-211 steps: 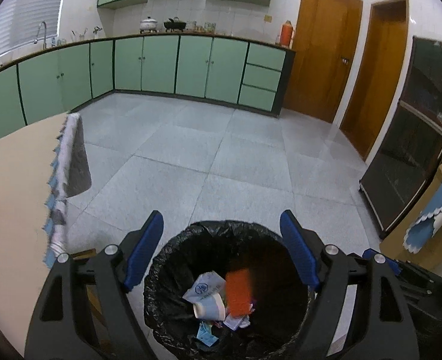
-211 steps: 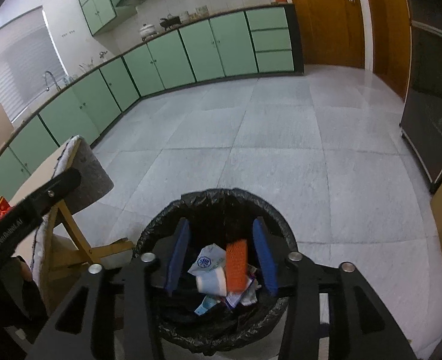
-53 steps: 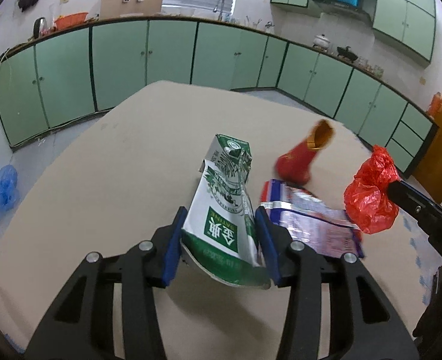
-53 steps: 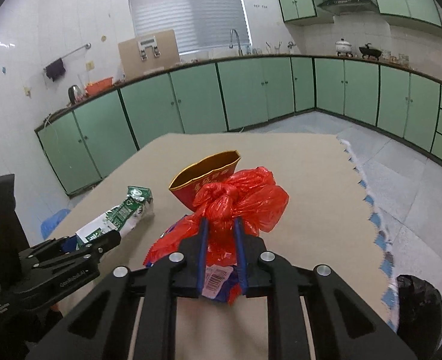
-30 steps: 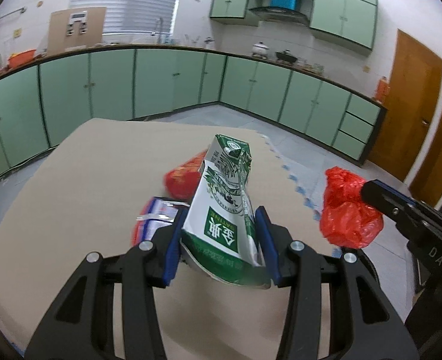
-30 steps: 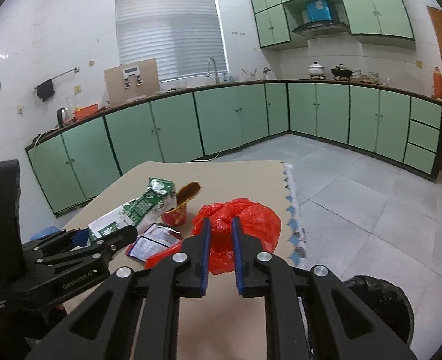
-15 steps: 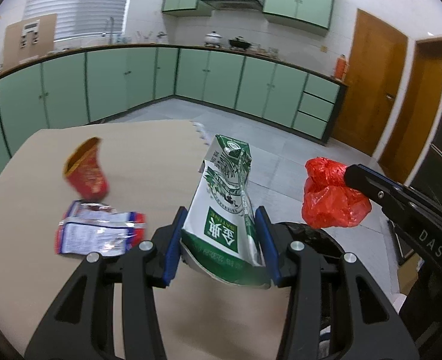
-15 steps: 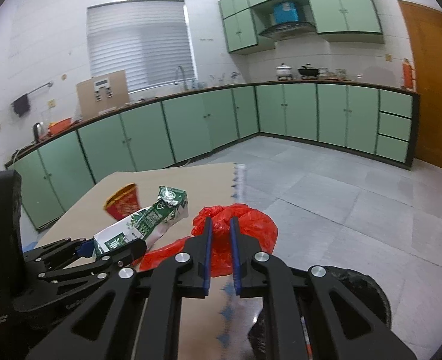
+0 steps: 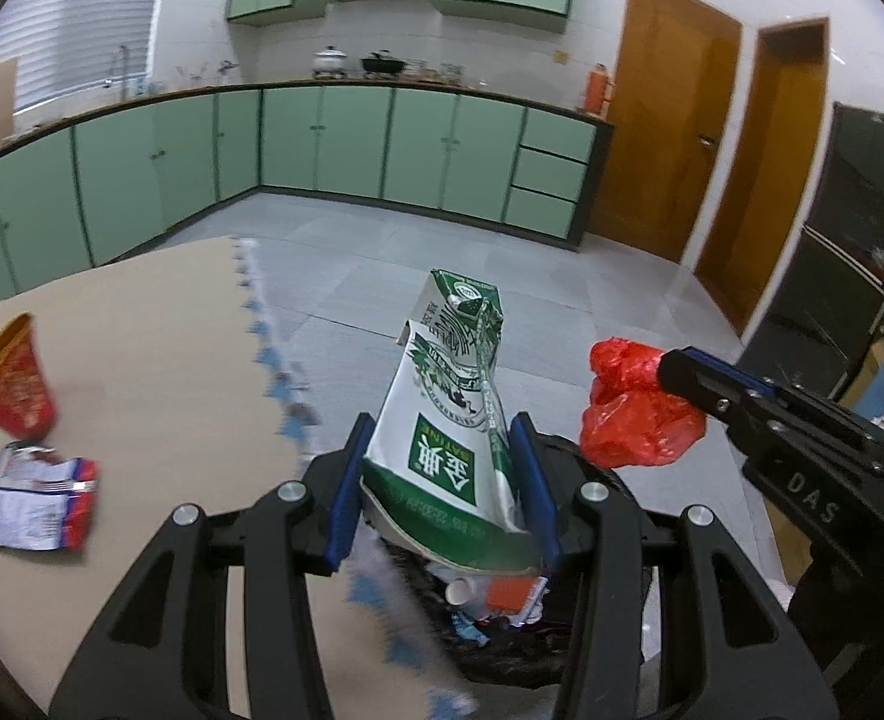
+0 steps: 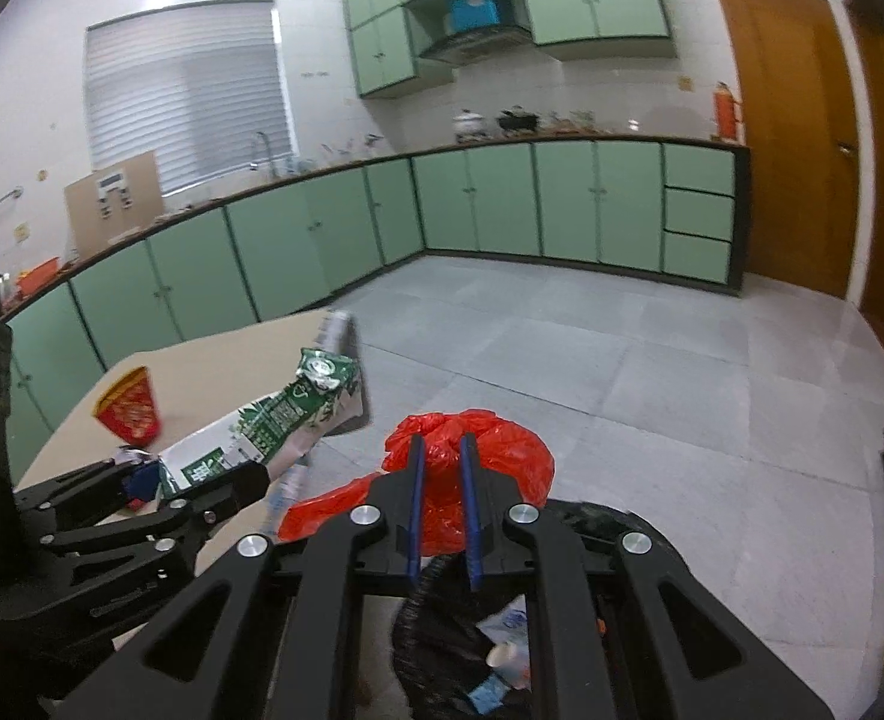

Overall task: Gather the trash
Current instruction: 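Carry the milk carton and red bag over the black bin, then open both grippers to drop the milk carton and red bag into the bin, then move both grippers back toward the red paper cup on the table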

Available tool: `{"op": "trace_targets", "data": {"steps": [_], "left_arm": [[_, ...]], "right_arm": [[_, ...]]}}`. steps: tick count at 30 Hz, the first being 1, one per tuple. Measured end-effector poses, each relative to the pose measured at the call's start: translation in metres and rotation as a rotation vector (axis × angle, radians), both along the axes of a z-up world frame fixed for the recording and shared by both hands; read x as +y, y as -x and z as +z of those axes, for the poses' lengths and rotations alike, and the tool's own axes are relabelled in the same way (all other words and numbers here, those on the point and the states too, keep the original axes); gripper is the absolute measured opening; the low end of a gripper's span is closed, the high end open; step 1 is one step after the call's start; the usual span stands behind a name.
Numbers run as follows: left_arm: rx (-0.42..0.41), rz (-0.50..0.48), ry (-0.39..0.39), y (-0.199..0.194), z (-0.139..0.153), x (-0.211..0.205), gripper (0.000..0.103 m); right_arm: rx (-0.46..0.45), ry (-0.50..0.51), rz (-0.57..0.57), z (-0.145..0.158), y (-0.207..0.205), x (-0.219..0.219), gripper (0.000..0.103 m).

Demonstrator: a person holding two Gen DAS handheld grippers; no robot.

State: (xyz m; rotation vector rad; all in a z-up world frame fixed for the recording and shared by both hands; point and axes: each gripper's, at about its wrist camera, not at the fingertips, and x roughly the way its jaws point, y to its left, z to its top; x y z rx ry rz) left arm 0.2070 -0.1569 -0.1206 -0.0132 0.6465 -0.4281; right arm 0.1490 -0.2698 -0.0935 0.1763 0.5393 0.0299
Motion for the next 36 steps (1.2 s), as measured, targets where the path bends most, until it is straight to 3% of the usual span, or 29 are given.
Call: {"op": "trace_targets", "data": {"steps": [11,14,15,20,23,25,30,36], "left_arm": [[0.039,-0.089,-0.031,-0.019,-0.033,-0.063,0.045],[0.055,-0.108,-0.038,-0.028,-0.035,-0.07,0.051],[0.055,-0.111,-0.038,-0.028,-0.035,-0.071,0.056],[0.061,-0.101,-0.034,-0.029,-0.034,-0.065,0.059],[0.053,-0.072,-0.014,-0.028,-0.026,-0.051,0.064],[0.028,-0.045,-0.004,-0.025,-0.016,-0.035,0.069],[-0.068,0.049,-0.008,-0.009,0.009,0.016,0.079],[-0.127,0.202,-0.025,0.014,0.025,0.093,0.083]], "right_arm": [[0.064,-0.029,-0.099,-0.033,-0.006,-0.064,0.011],[0.086,-0.037,-0.116,-0.04,-0.01,-0.077,0.014],[0.093,-0.046,-0.121,-0.042,-0.011,-0.08,0.019],[0.096,-0.066,-0.156,-0.044,-0.005,-0.089,0.034],[0.078,-0.059,-0.172,-0.04,0.003,-0.088,0.053],[0.062,-0.05,-0.18,-0.034,0.008,-0.082,0.072],[-0.013,-0.024,-0.174,-0.01,0.018,-0.056,0.098],[-0.078,-0.033,-0.081,0.013,0.02,-0.005,0.097]]}}
